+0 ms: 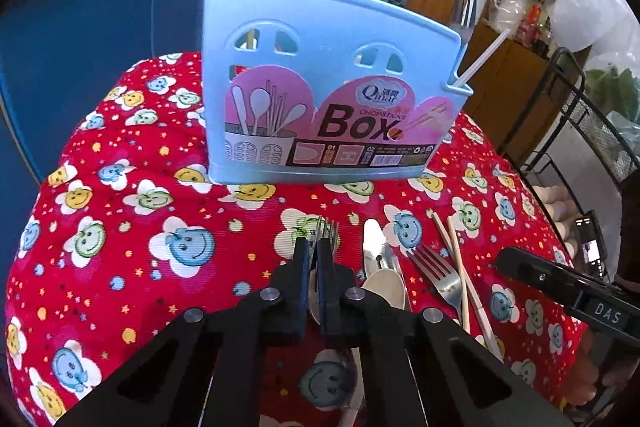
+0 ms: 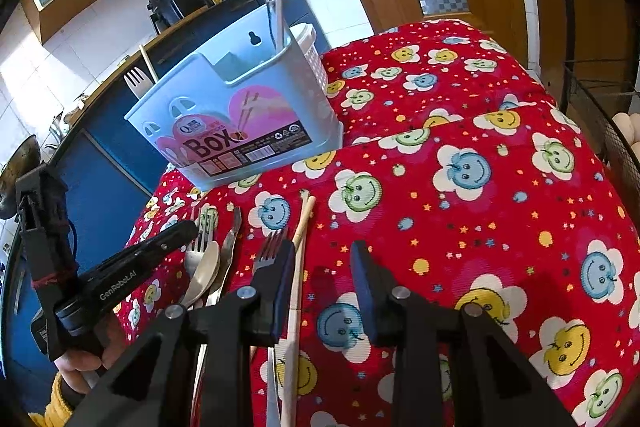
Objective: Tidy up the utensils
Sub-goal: 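Lower the left tool onto a metal utensil while the right tool lowers onto a wooden chopstick, then close the left tool on the metal utensil while the right tool closes on the chopstick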
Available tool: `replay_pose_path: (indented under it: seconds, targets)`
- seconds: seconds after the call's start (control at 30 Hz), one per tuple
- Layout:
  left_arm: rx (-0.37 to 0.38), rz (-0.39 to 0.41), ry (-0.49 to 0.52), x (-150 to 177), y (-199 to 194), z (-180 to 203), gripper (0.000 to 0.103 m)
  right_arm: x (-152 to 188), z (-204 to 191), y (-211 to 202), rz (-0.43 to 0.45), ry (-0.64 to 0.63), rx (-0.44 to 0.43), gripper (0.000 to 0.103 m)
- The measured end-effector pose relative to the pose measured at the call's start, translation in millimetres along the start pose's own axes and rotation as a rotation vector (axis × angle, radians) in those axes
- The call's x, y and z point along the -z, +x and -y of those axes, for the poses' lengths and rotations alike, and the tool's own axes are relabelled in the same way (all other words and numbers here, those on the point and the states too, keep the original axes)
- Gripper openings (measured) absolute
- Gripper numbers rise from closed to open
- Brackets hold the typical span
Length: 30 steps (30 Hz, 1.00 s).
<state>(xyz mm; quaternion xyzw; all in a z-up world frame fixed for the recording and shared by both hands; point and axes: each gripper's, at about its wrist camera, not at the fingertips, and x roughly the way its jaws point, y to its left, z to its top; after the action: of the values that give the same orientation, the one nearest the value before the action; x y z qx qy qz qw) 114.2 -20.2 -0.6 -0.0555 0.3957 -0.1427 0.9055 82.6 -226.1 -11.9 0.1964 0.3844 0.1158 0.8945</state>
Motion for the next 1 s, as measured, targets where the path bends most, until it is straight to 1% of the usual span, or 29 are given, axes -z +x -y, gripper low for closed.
replay_pose_path:
  seconds: [0.07, 0.27, 0.37, 0.53, 0.83, 0.9, 1.0]
  targets:
    - [0.0, 0.007, -0.003, -0.2, -3.5, -2.0, 0.003, 0.3, -1.7, 0.5, -0.002, -0.006, 0.0, 0.032]
    - [0.023, -0.029, -0.009, 0.5, 0.3, -6.0, 0.003, 0.5, -2.6, 1.9, -0.003, -0.005, -0.003, 0.032]
    - [0.02, -0.033, -0.005, 1.4, 2.2, -4.3, 0.003, 1.0, -2.7, 2.4, -0.006, -0.004, -0.002, 0.032]
    - [0.041, -0.048, -0.021, 1.1, 4.7, -3.1, 0.004, 1.7, -0.7, 2.3, -0.005, -0.001, -0.002, 0.032]
    - [0.03, -0.085, 0.031, 2.5, 11.6, 6.4, 0.005, 0.6, -1.0, 5.5, -0.015, -0.009, -0.003, 0.032]
    - [0.041, -0.077, 0.025, 2.0, 10.5, 6.7, 0.004, -0.9, -3.7, 7.3, -0.019, -0.017, -0.005, 0.032]
    - [0.039, -0.034, 0.03, 1.5, 1.7, 7.3, 0.003, -4.8, -9.1, 12.2, -0.026, -0.034, -0.006, 0.032]
